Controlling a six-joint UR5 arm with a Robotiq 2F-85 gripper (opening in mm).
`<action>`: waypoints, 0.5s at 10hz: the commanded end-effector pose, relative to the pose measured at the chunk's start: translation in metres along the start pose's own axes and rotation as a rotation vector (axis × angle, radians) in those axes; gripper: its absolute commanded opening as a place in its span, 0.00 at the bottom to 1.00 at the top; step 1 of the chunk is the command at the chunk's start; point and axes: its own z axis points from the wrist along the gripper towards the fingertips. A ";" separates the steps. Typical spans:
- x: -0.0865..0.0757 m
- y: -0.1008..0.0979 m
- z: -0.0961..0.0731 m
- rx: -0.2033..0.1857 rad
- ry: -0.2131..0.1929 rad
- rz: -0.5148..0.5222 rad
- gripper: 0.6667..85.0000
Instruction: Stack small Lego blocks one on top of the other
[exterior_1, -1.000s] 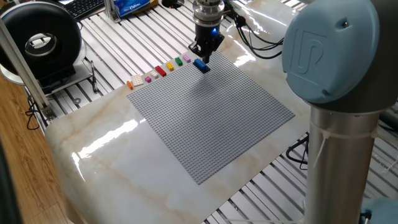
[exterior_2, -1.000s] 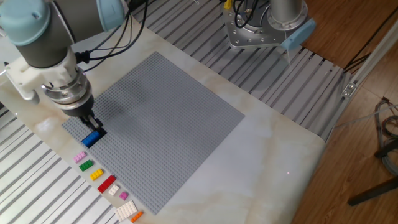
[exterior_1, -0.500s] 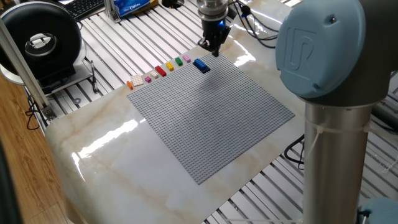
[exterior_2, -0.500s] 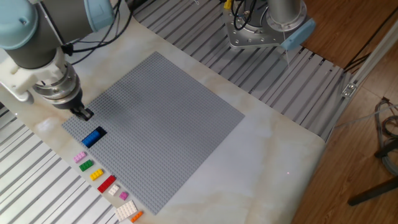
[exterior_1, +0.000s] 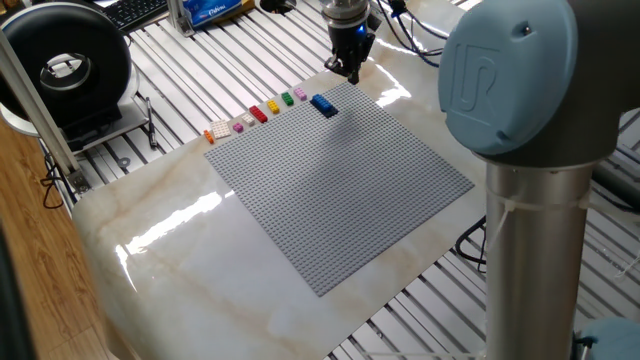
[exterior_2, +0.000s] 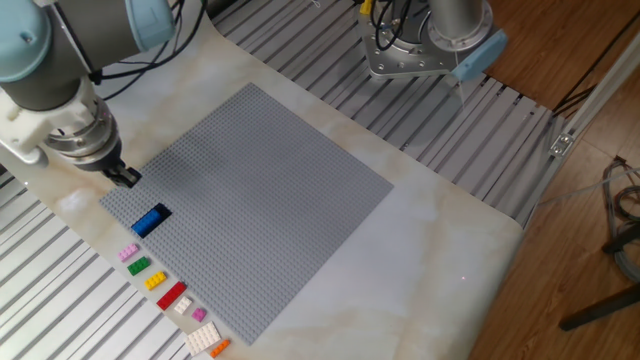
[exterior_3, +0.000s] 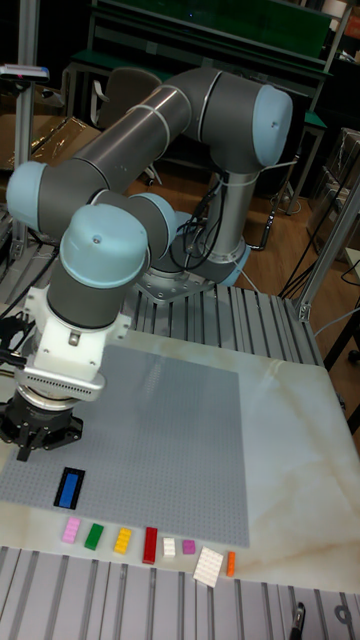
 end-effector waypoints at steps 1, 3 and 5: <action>-0.002 -0.005 -0.004 -0.028 -0.002 -0.029 0.00; -0.006 -0.006 0.000 -0.023 -0.005 -0.015 0.00; -0.006 -0.001 0.001 -0.039 -0.003 -0.001 0.00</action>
